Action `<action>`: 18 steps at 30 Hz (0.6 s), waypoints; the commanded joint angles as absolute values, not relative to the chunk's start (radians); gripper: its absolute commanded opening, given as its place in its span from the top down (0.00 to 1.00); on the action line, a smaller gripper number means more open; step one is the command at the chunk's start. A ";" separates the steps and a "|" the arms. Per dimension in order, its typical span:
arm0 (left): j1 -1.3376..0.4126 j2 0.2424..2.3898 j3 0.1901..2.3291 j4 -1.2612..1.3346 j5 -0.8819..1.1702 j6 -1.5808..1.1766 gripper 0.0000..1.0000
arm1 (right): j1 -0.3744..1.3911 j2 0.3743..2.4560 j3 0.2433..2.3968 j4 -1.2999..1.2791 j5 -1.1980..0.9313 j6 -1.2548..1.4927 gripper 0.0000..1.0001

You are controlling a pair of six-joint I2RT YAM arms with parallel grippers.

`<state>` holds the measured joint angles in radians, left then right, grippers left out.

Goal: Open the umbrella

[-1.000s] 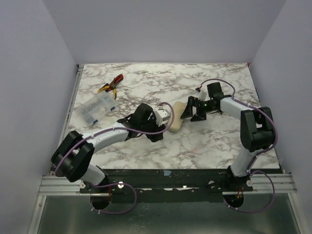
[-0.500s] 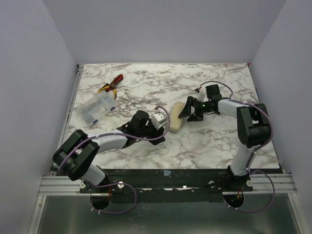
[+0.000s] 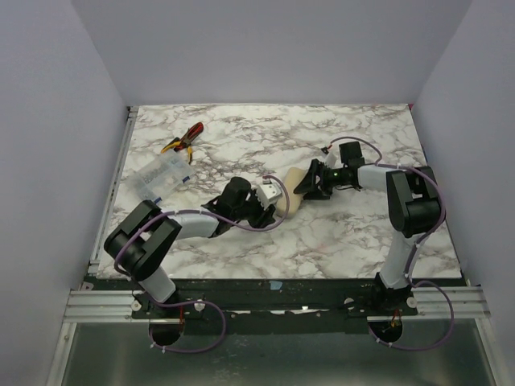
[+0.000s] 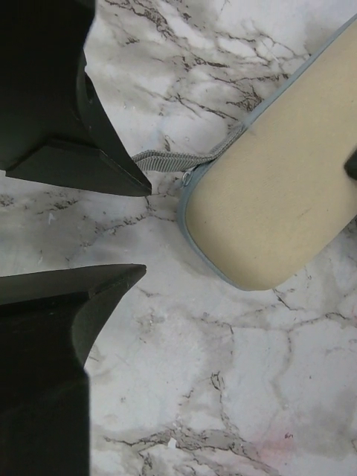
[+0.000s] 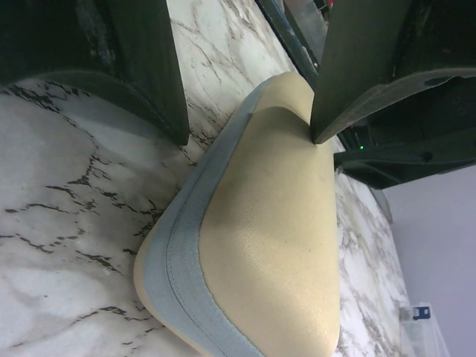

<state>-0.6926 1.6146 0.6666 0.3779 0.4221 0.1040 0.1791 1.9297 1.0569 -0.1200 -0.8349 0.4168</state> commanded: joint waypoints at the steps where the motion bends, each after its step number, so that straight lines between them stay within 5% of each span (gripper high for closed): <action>1: -0.662 1.636 0.652 0.484 0.445 0.182 0.58 | 0.180 1.997 1.029 -0.163 -0.812 0.376 0.36; 18: -0.637 1.722 0.663 0.573 0.591 0.325 0.67 | 0.181 2.041 1.028 -0.233 -0.822 0.311 0.53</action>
<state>-0.6395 1.6897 0.6487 0.5335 0.5213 0.2661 0.1745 1.9717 1.0622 -0.1337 -0.9340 0.3794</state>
